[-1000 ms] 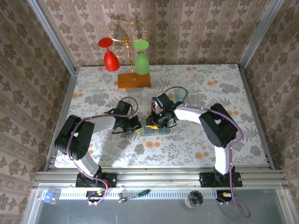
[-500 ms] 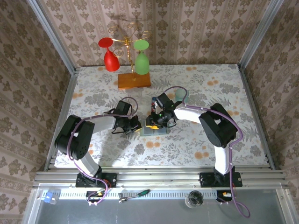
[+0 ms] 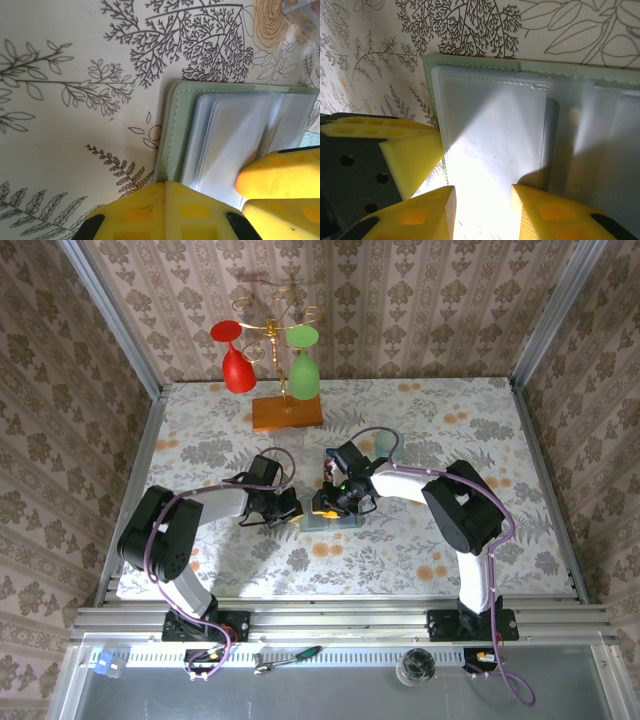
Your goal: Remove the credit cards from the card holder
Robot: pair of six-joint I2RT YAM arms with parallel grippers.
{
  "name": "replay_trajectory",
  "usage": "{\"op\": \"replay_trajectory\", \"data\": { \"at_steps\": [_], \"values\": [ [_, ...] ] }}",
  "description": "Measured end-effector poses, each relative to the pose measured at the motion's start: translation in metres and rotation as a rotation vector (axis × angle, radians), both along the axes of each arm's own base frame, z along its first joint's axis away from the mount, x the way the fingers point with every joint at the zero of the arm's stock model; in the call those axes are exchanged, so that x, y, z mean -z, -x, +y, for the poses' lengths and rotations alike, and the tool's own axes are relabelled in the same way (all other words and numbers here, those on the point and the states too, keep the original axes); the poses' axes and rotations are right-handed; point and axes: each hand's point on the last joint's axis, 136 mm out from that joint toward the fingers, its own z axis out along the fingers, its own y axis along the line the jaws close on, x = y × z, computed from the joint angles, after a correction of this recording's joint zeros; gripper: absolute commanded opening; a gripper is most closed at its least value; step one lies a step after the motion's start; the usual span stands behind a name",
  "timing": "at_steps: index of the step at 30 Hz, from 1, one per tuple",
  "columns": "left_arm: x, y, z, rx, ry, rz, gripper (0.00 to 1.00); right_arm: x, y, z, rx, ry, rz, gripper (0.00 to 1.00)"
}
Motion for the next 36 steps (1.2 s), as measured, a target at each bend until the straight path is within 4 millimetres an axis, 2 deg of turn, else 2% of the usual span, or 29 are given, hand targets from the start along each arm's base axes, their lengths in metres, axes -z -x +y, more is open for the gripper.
{"op": "replay_trajectory", "data": {
  "at_steps": [15, 28, 36],
  "values": [
    [0.000, 0.000, 0.000, 0.001, -0.001, 0.010, 0.00, 0.000, 0.004, -0.002, -0.028, 0.018, 0.000, 0.35],
    [0.000, 0.000, -0.002, 0.004, 0.000, 0.016, 0.00, 0.004, 0.004, -0.015, -0.051, 0.112, -0.018, 0.35],
    [0.000, 0.000, -0.002, 0.005, 0.001, 0.019, 0.00, 0.005, 0.004, -0.016, -0.051, 0.119, -0.022, 0.34]
  ]
}}
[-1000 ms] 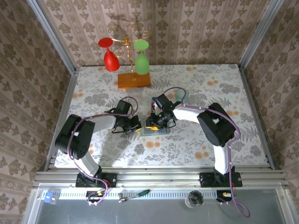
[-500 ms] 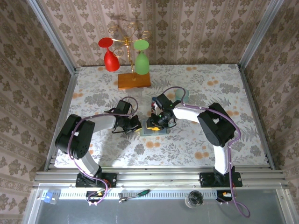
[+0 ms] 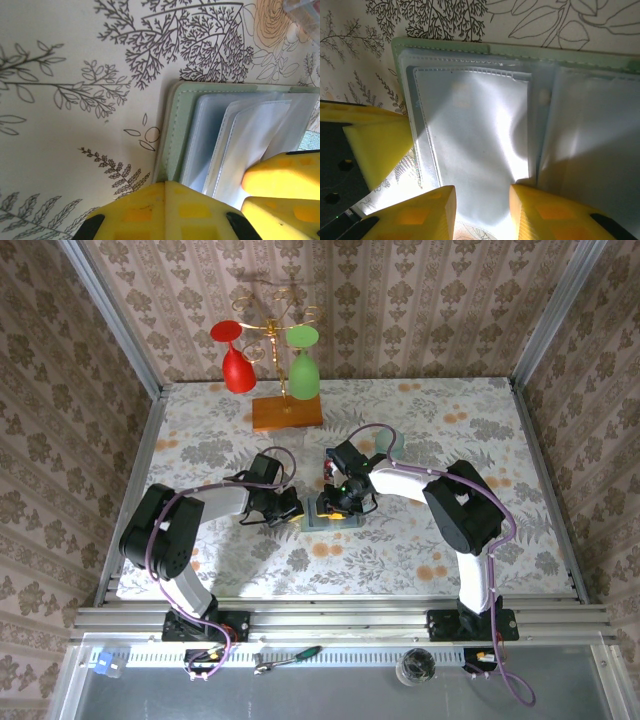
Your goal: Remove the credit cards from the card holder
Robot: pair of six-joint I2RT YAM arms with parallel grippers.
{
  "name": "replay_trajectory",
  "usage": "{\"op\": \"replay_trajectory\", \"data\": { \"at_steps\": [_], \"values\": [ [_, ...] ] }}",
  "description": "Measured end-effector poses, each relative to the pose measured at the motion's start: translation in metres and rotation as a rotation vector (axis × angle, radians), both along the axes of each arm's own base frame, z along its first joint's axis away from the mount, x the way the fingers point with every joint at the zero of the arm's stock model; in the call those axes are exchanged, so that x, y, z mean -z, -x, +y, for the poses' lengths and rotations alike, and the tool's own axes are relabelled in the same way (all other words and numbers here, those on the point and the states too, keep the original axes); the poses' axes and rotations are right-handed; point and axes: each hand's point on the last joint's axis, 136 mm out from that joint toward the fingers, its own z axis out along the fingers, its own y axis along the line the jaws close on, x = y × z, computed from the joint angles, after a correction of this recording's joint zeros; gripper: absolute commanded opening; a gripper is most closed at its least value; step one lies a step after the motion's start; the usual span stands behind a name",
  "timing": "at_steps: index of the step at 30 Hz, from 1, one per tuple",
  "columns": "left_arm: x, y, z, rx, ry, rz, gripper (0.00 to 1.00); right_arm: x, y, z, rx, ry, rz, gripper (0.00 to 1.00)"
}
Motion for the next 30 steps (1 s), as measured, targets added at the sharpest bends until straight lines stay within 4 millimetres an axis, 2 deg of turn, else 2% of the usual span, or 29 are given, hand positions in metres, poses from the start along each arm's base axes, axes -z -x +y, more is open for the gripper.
{"op": "replay_trajectory", "data": {
  "at_steps": [21, 30],
  "values": [
    [-0.006, -0.002, 0.005, 0.022, -0.049, -0.003, 0.00, 0.001, -0.003, -0.006, 0.055, -0.190, 0.024, 0.33],
    [-0.031, -0.010, -0.008, 0.019, 0.027, -0.056, 0.17, 0.000, -0.003, -0.007, 0.060, -0.236, 0.031, 0.32]
  ]
}}
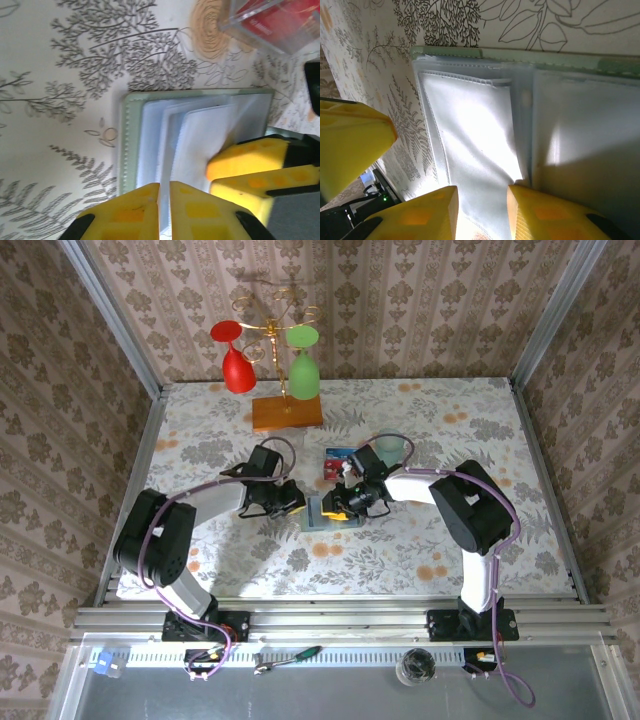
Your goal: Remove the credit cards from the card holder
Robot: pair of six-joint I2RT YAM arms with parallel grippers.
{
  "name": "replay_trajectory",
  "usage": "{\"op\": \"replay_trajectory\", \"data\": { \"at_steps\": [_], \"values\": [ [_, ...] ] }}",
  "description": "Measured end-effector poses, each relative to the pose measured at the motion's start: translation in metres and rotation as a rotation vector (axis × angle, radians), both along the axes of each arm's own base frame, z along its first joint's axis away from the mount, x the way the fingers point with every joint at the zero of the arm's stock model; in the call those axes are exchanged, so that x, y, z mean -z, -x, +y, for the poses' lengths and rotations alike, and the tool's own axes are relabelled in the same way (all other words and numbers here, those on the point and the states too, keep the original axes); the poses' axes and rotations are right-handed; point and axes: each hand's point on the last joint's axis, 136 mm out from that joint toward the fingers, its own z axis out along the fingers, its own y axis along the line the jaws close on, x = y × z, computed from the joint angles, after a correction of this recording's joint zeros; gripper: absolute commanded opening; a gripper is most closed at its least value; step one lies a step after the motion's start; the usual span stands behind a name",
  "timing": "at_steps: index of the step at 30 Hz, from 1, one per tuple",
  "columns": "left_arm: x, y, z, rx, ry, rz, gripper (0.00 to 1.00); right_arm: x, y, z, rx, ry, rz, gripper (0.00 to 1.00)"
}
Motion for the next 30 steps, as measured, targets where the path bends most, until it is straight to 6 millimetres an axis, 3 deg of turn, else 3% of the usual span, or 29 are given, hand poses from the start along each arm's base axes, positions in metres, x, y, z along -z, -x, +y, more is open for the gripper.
{"op": "replay_trajectory", "data": {
  "at_steps": [7, 18, 30],
  "values": [
    [-0.009, -0.005, -0.017, -0.002, 0.081, -0.015, 0.24, -0.001, 0.000, 0.000, 0.005, -0.042, 0.001, 0.32],
    [0.002, -0.003, -0.017, -0.023, 0.092, 0.018, 0.31, -0.002, -0.001, -0.001, 0.011, -0.073, 0.005, 0.32],
    [0.015, 0.001, -0.022, -0.020, 0.088, 0.048, 0.30, -0.002, -0.001, -0.002, 0.009, -0.086, -0.005, 0.31]
  ]
}}
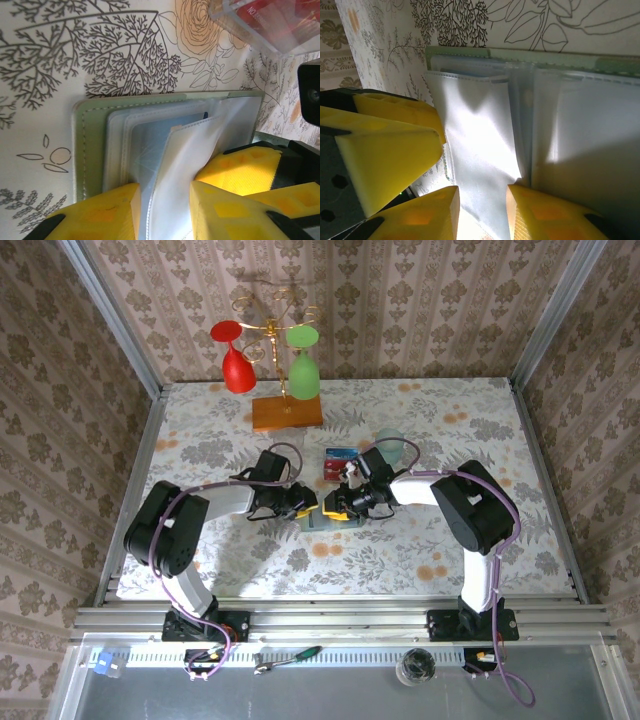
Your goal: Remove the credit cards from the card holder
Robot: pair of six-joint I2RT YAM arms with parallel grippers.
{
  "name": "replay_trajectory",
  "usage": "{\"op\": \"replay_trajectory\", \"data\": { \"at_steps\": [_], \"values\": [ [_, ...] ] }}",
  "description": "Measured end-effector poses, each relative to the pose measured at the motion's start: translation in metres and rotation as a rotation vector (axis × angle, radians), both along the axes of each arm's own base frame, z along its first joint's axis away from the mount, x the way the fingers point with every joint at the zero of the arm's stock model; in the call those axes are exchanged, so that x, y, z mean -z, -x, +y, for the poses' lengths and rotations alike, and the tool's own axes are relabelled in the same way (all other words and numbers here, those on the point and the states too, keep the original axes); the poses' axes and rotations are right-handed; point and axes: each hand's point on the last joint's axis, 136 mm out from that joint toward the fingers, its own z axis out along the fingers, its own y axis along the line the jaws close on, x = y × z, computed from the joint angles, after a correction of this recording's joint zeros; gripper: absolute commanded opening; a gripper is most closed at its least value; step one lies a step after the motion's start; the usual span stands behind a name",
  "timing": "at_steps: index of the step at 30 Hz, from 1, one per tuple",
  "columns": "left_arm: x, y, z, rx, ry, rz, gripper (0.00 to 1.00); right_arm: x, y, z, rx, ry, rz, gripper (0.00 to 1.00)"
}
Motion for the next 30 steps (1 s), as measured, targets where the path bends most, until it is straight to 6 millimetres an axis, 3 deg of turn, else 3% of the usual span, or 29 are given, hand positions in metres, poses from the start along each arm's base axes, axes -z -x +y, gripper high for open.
{"op": "replay_trajectory", "data": {
  "at_steps": [9, 21, 30],
  "values": [
    [-0.002, 0.001, -0.004, 0.006, 0.014, 0.002, 0.19, 0.000, 0.000, 0.000, -0.001, -0.005, -0.002, 0.32],
    [-0.004, 0.003, -0.007, 0.017, 0.020, 0.005, 0.21, -0.005, 0.004, -0.008, 0.016, 0.004, -0.018, 0.32],
    [-0.014, 0.004, -0.018, 0.044, 0.032, 0.004, 0.21, -0.040, -0.007, -0.026, 0.082, 0.031, -0.115, 0.33]
  ]
}}
